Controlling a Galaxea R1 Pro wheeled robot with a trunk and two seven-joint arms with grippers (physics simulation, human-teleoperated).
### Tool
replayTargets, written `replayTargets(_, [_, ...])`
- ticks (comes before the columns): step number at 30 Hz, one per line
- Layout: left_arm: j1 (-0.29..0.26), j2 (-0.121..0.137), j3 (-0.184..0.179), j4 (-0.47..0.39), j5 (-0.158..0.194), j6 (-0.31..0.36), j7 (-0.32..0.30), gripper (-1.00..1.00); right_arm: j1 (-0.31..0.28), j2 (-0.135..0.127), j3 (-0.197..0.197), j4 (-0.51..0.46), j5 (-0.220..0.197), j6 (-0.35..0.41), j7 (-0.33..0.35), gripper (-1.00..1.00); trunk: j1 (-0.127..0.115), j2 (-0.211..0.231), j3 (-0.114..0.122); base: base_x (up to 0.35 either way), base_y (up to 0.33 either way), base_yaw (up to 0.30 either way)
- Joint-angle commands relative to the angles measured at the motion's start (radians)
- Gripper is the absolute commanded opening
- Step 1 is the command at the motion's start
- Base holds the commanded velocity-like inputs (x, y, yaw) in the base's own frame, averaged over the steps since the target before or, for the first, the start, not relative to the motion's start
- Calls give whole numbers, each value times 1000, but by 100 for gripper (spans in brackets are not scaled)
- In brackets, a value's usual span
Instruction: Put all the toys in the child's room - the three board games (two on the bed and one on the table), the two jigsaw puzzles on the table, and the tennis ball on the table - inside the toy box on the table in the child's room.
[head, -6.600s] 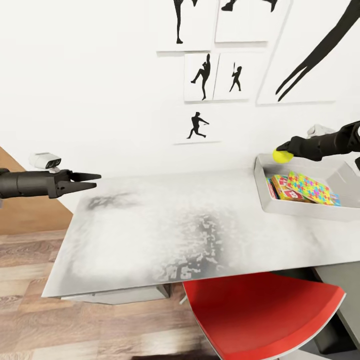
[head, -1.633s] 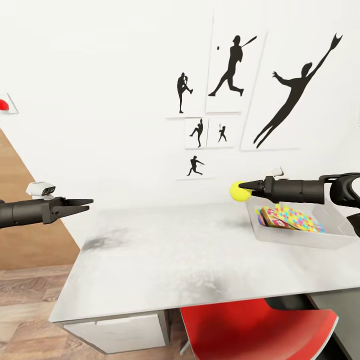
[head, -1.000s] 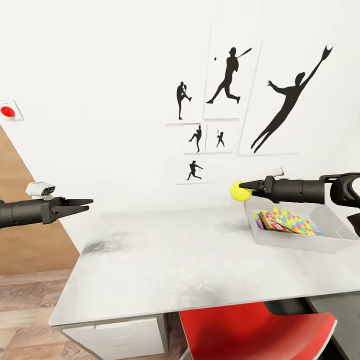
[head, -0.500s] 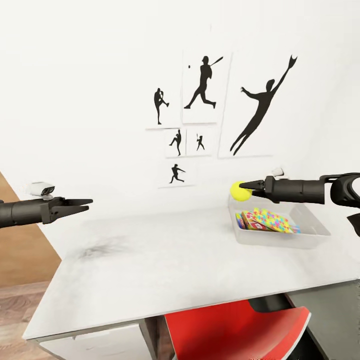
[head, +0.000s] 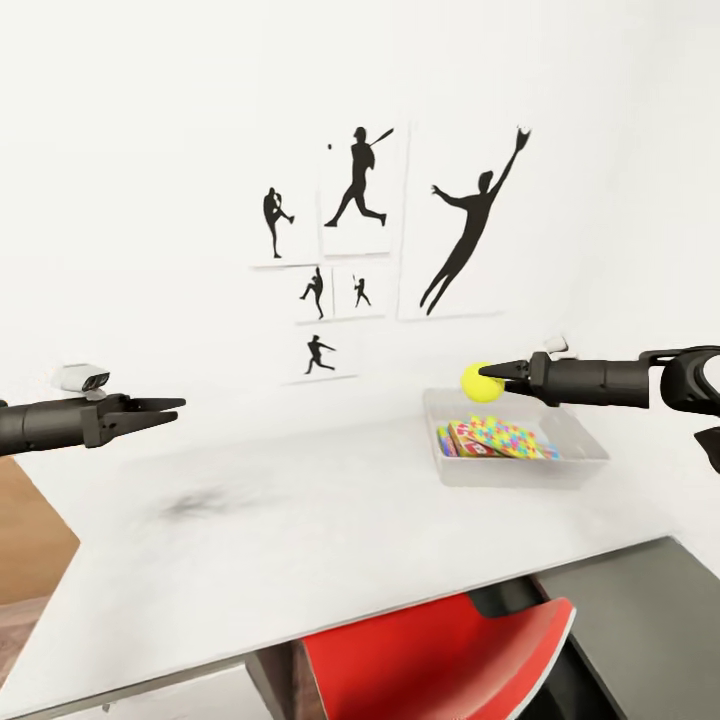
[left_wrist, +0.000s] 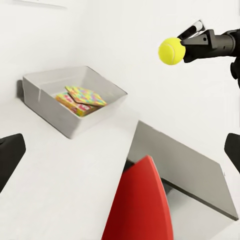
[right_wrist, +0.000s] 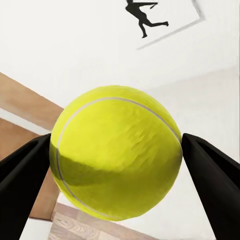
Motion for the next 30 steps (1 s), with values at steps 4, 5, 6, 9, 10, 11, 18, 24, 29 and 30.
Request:
replayTargets(4, [-1,1,0,-1,-1,11,-4,100,-2,-1,2,0,-11,-1,-9,-100,1,-2,3,0,-247,-186])
replayTargets(5, [-1,1,0,-1,-1,11,-4,100,-2,-1,2,0,-11,-1,-9,-100,1,-2,4,0,-129,-227])
replayTargets(6, [-1,1,0,-1,-1,11,-4,100,-2,-1,2,0,-11,-1,-9,-100,1,-2,5,0,-66,-242])
replayTargets(9, [-1,0,0,-1,-1,11,-4,100,-2,0,2,1,-10,-1,-9,-100,1,-2,7,0,-29,-250])
replayTargets(10, [-1,-1,0,-1,-1,11,-4,100,-2,0,2,1,-9,-1,-9,-100,1,-2,8,0,-39,-255])
replayTargets(11, [-1,-1,0,-1,-1,11,-4,100,-2,0,2,1,-9,-1,-9,-100,1,-2,8,0,-112,-256])
replayTargets(18, [-1,-1,0,-1,-1,11,-4,100,-2,1,2,9,-3,-7,-15,-100,1,-2,14,0,-159,-257])
replayTargets(24, [-1,-2,0,-1,-2,11,-4,100,-2,1,2,20,-2,-27,-18,-100,1,-2,18,12,9,-257])
replayTargets(29, [-1,-2,0,-1,-3,11,-4,100,-2,2,3,21,-2,-29,-18,-100,1,-2,22,71,79,-257])
replayTargets(30, [-1,-2,0,-1,-3,11,-4,100,-2,2,3,21,-2,-30,-18,-100,1,-2,23,18,17,-257])
